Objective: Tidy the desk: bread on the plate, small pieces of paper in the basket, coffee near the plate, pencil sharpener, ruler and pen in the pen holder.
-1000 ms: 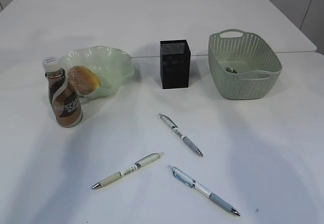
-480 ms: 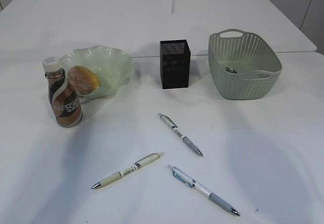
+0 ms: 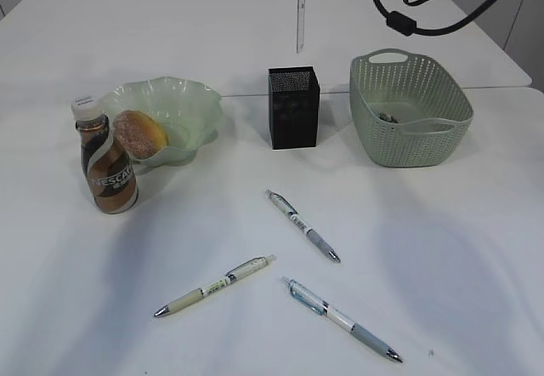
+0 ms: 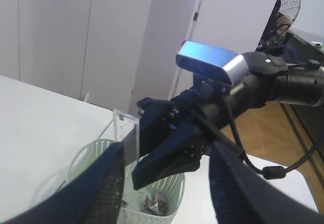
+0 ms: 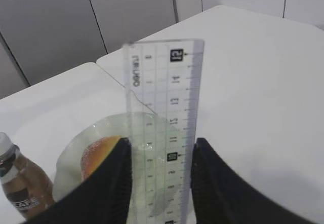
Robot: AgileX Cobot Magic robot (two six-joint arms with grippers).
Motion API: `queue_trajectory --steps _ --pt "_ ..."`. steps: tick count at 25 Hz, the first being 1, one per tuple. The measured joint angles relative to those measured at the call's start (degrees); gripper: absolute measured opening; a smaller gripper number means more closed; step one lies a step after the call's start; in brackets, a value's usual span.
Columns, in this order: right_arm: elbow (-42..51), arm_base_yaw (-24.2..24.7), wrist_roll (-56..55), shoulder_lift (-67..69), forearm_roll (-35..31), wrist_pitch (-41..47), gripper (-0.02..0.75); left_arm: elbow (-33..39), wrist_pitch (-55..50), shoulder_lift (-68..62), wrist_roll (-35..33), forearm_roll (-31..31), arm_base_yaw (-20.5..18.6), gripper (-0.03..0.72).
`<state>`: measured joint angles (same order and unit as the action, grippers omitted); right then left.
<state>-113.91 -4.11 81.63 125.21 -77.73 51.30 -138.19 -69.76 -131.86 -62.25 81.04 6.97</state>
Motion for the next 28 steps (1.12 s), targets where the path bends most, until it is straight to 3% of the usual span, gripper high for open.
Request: queue_trajectory --steps 11,12,28 --pt "0.00 0.00 10.19 4.35 -8.19 -3.66 0.279 0.00 -0.09 0.00 0.00 -0.52 0.00 0.289" --pt "0.00 0.00 14.05 6.33 -11.42 -4.10 0.279 0.00 -0.09 0.00 0.00 -0.63 0.00 0.283" --pt "0.00 0.00 17.41 11.99 -12.96 -5.37 0.279 0.00 -0.09 0.00 0.00 -2.33 0.00 0.268"
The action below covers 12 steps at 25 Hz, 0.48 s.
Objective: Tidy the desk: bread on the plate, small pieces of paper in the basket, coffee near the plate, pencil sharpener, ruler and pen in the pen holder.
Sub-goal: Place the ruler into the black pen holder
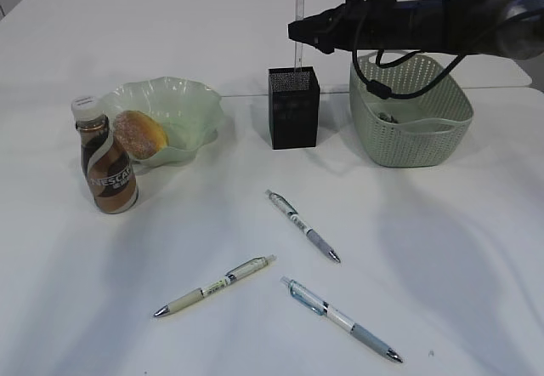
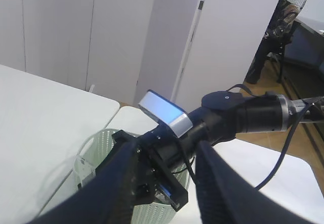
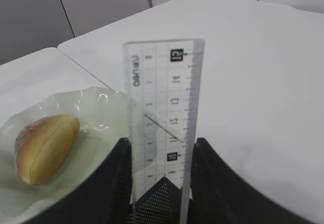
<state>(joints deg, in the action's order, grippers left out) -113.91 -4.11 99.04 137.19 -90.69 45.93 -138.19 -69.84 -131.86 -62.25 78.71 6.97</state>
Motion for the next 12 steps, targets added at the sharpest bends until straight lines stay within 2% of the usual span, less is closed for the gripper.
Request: queue_trajectory --steps 12 --pt "0.00 0.00 0.88 0.00 -0.33 -0.04 0.279 0.00 0.00 0.00 0.00 0.00 0.00 0.267"
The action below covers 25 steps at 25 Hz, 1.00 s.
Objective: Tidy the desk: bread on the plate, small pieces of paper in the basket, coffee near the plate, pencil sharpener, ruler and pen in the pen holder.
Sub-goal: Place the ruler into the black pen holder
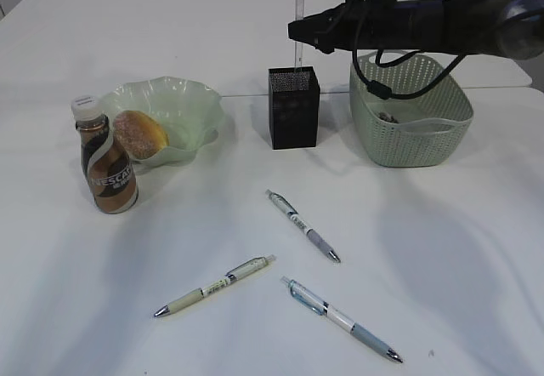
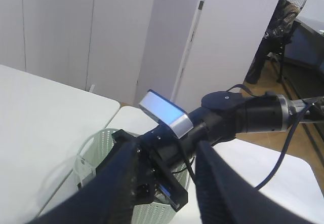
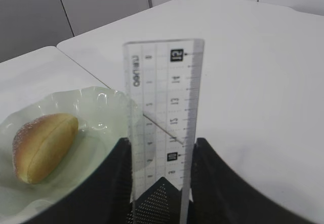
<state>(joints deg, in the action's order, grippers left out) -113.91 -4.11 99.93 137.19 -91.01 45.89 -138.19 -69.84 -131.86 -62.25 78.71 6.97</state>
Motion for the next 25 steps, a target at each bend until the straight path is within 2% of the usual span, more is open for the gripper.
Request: queue_trajectory --steps 16,25 --pt "0.00 0.00 0.87 1.14 0.00 0.00 0.279 0.00 0.00 0.00 0.00 0.00 0.00 0.257" --pt "0.00 0.00 0.87 2.28 -0.28 0.76 0.328 0.00 0.00 0.00 0.00 -0.26 0.00 0.247"
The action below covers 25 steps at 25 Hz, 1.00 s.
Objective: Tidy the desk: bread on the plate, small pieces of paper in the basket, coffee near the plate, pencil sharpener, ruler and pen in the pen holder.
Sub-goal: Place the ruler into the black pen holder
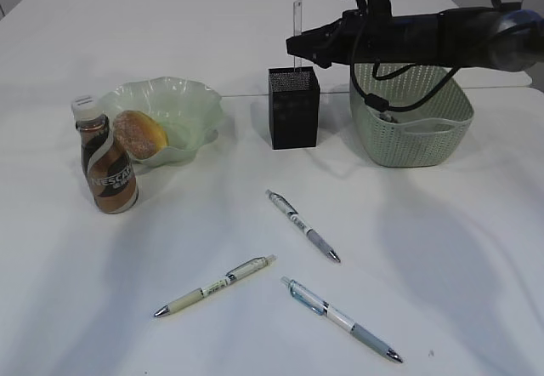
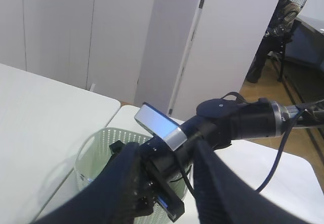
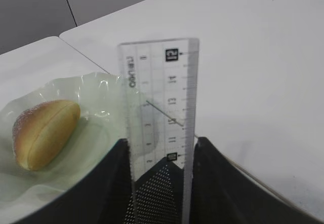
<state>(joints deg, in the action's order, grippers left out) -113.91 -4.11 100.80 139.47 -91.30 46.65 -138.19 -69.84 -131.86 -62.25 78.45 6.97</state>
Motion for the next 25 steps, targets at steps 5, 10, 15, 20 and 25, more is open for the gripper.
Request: queue_trajectory --steps 5,10,15,20,25 --pt "0.00 0.00 0.03 0.10 -1.21 0.22 0.383 0.00 0.00 0.00 0.00 -0.18 0.00 0.245" --pt "0.00 0.00 0.13 0.10 -1.43 1.23 0.424 0.00 0.00 0.00 0.00 -0.18 0.00 0.239" --pt "0.00 0.00 0.12 0.10 -2.44 4.15 0.429 0.00 0.00 0.00 0.00 -0.18 0.00 0.239" --pt "0.00 0.00 -0.27 -0.63 -2.83 8.78 0.429 0.00 0.00 0.00 0.00 -0.18 0.00 0.239" --pt "0.00 0.00 -2.94 -5.72 0.13 12.33 0.429 0.00 0.00 0.00 0.00 -0.23 0.00 0.239"
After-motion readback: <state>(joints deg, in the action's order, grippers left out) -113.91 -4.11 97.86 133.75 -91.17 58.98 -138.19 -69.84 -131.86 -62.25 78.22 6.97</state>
